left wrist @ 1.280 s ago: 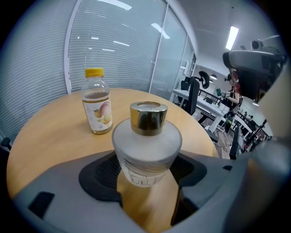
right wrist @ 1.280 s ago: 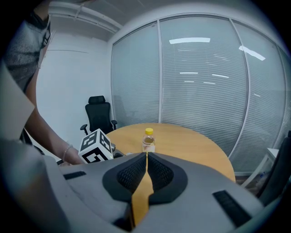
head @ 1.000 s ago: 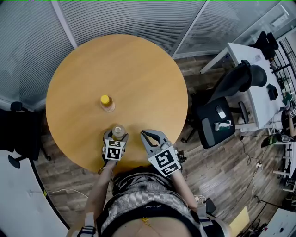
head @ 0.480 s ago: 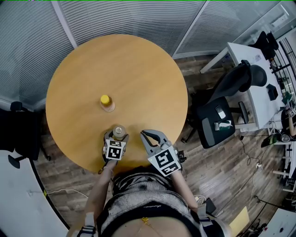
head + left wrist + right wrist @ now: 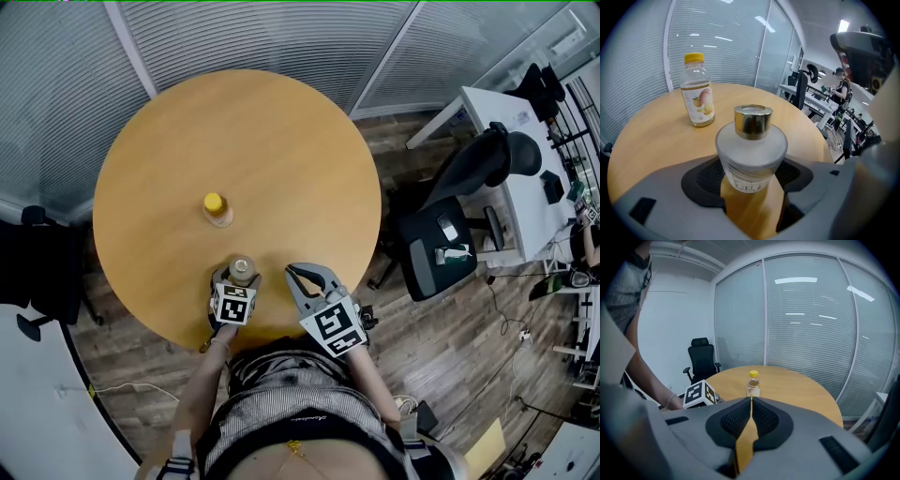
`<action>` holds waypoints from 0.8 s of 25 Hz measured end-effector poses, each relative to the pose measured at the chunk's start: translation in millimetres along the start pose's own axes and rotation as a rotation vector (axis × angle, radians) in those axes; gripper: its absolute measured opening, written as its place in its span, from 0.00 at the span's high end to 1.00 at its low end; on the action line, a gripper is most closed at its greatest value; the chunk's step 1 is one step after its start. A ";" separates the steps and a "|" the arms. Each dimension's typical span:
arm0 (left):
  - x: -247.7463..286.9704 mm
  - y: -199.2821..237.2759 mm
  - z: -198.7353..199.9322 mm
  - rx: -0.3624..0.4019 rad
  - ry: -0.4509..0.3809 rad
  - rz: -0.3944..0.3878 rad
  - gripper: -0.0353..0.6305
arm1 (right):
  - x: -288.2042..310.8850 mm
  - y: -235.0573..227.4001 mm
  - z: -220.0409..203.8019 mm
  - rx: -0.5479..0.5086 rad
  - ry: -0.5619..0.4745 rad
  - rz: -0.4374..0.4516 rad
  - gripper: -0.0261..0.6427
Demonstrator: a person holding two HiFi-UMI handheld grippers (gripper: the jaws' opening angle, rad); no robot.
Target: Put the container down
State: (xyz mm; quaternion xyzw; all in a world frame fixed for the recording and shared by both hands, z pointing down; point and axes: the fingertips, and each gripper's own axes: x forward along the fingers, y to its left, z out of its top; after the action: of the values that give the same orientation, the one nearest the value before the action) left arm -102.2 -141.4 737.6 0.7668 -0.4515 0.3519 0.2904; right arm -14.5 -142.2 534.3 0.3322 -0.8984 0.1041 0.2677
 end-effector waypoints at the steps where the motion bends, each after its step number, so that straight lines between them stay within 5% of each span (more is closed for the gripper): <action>1: 0.3 -0.4 -0.8 -0.001 0.004 0.000 0.44 | 0.1 -0.2 0.2 0.000 0.001 0.000 0.93; 20: 6.7 -4.4 -11.0 0.002 0.034 -0.001 0.44 | 2.0 -1.8 -3.8 0.007 0.010 0.004 0.93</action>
State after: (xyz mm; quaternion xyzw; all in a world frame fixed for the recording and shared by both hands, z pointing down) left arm -99.0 -134.5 748.8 0.7611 -0.4458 0.3652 0.2977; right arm -13.0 -143.3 538.6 0.3307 -0.8975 0.1093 0.2707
